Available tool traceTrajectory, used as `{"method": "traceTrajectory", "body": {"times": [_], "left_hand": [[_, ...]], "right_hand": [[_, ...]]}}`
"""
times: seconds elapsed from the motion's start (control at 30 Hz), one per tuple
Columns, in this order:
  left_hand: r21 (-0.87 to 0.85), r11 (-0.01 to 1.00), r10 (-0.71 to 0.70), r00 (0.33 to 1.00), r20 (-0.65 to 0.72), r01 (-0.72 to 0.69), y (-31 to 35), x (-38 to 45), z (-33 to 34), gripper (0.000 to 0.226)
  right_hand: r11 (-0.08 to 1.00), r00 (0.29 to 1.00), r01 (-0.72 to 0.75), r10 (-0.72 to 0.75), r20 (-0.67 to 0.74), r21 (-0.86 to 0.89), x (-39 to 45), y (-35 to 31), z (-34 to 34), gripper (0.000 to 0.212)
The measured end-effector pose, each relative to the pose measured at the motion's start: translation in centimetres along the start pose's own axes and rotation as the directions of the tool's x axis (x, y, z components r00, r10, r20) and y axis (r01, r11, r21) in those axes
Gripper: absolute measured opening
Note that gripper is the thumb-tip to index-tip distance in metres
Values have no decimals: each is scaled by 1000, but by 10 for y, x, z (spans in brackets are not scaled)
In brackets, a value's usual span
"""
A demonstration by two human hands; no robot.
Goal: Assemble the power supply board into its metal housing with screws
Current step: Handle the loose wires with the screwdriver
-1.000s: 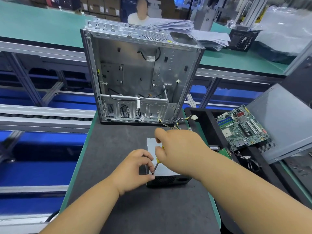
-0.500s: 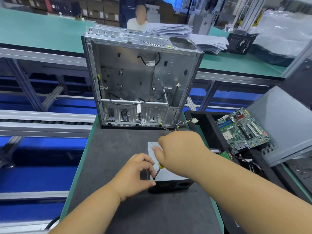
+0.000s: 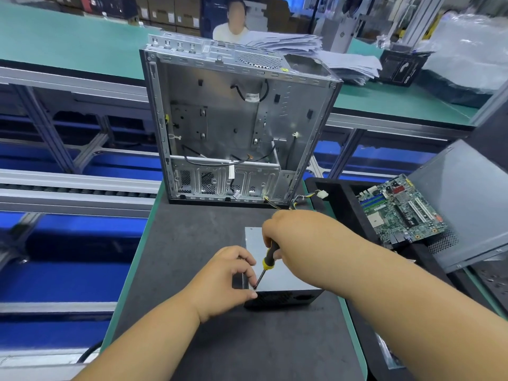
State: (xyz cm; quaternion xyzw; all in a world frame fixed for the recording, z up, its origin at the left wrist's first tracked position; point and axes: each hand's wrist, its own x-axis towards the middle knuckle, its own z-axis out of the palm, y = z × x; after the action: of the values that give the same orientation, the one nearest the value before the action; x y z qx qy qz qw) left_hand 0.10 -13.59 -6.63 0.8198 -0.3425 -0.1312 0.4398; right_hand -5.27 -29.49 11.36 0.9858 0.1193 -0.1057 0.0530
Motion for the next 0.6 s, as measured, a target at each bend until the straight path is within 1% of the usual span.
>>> {"method": "traceTrajectory", "body": {"times": [0.03, 0.1, 0.2, 0.27, 0.33, 0.4, 0.43, 0.5, 0.57, 0.6], "left_hand": [[4, 1000, 3, 1000, -1, -3, 1, 0, 0, 19], [0, 1000, 11, 1000, -4, -11, 2, 0, -1, 21], [-40, 999, 22, 1000, -19, -23, 5, -2, 0, 25], [-62, 998, 23, 999, -40, -25, 8, -3, 0, 30], [-69, 997, 20, 998, -59, -25, 8, -4, 1, 31], [-71, 997, 15, 998, -65, -19, 8, -6, 2, 31], [-67, 998, 14, 998, -65, -19, 8, -6, 2, 32], [-48, 999, 20, 998, -60, -23, 8, -7, 3, 34], [-13, 1000, 26, 998, -52, -27, 10, -8, 2, 33], [8, 1000, 30, 998, -52, -30, 10, -9, 2, 32]], "right_hand": [[1000, 1000, 1, -1, 8, -27, 1, -1, -2, 8], [998, 1000, -12, 14, 26, -67, 2, -4, -4, 20], [991, 996, -66, 72, 46, -116, 6, -11, -2, 36], [984, 989, -142, 145, 19, -109, 7, -15, 1, 41], [972, 978, -207, 203, -46, -112, 5, -18, 5, 42], [969, 974, -210, 196, -112, -128, -1, -18, 12, 43], [975, 976, -188, 173, -131, -115, -4, -18, 15, 42], [994, 983, -113, 110, -146, -10, -10, -13, 18, 32], [991, 993, -47, 60, -105, 124, -14, -7, 17, 21], [986, 996, -28, 42, -82, 165, -15, -3, 17, 17]]}}
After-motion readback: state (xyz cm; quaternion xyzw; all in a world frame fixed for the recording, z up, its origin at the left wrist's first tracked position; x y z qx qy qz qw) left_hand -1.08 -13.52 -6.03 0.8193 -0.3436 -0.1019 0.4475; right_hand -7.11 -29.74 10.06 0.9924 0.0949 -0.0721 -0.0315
